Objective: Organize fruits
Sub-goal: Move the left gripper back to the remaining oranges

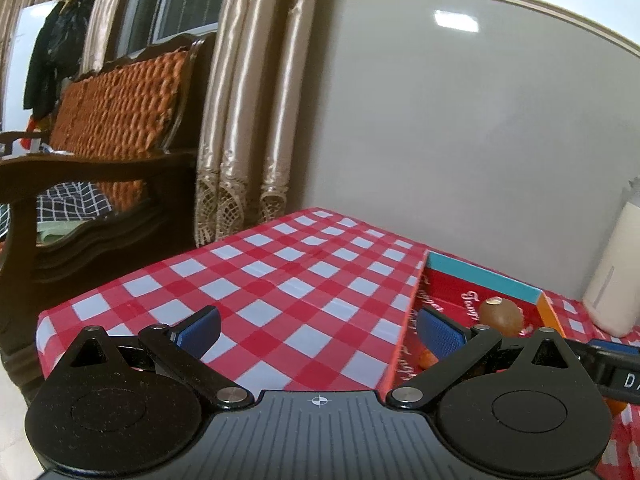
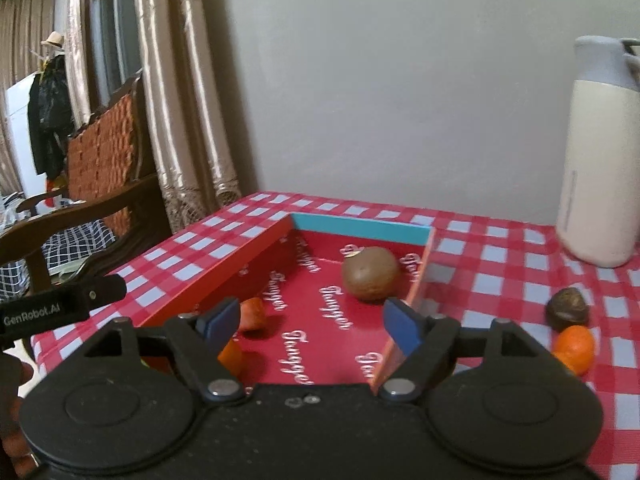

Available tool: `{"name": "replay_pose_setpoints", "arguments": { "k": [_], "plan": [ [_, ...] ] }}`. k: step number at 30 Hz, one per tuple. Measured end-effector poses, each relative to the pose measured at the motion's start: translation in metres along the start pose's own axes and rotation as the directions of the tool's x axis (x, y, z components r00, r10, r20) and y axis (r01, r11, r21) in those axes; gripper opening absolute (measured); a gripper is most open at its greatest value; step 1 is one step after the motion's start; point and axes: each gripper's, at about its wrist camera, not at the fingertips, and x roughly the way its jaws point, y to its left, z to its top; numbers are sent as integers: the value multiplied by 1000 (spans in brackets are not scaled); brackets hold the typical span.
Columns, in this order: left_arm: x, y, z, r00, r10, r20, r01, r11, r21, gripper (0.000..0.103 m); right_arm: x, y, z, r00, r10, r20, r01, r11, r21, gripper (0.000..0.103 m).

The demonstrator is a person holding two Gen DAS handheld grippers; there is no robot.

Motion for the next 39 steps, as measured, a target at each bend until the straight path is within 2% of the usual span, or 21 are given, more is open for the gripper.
{"name": "replay_pose_setpoints", "arguments": {
  "k": [8, 15, 22, 31, 35, 39],
  "plan": [
    [-13, -34, -7, 996, -79, 34, 76, 994, 77, 103, -22, -24, -2, 996, -81, 36, 80, 996, 29, 87],
    [-27, -69, -13, 982, -179, 63, 168, 974, 151, 103, -45, -55, -7, 984, -168, 60, 164, 984, 71, 90],
    [-41, -103, -21, 956, -281, 80, 259, 941, 219, 103, -72, -95, -15, 954, -291, 80, 279, 951, 132, 92],
    [-54, -140, -34, 929, -362, 72, 326, 897, 297, 103, -112, -139, -29, 895, -433, 106, 401, 886, 232, 98],
    [-57, -156, -40, 914, -402, 49, 365, 871, 330, 103, -126, -153, -36, 879, -465, 106, 427, 866, 262, 99],
    [-59, -176, -46, 889, -458, 4, 425, 827, 368, 103, -141, -163, -41, 867, -486, 113, 438, 849, 295, 100]
  ]
}}
